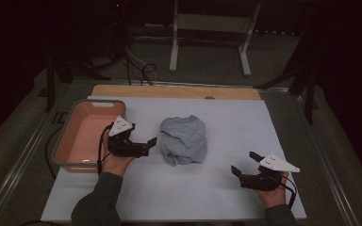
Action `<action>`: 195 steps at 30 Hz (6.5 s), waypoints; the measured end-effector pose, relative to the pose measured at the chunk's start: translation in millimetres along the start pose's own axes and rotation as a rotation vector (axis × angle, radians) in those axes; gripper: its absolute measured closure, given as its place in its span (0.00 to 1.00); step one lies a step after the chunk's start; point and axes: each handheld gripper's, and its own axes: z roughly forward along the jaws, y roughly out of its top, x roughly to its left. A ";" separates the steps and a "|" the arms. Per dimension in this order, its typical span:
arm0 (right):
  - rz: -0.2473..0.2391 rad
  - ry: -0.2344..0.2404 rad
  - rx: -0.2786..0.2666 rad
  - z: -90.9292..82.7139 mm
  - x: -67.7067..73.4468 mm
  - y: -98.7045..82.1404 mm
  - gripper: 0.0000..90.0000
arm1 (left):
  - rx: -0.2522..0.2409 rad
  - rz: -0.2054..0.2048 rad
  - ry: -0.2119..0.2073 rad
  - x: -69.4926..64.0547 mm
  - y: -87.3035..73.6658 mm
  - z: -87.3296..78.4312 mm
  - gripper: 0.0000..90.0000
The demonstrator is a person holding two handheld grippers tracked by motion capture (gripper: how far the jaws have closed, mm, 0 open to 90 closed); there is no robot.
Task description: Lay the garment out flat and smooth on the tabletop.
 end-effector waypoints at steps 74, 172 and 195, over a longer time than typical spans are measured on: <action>-0.162 0.101 0.181 146.4 85.9 97.0 0.97 | -0.046 -0.058 0.000 7.7 -5.8 -15.2 0.01; -0.002 -0.193 0.210 91.9 -42.0 108.4 0.54 | -0.034 -0.047 -0.030 2.4 -6.1 -11.1 0.01; 0.004 -0.045 0.184 44.0 2.6 62.5 0.41 | -0.046 -0.028 -0.034 -2.7 -4.6 -11.3 0.01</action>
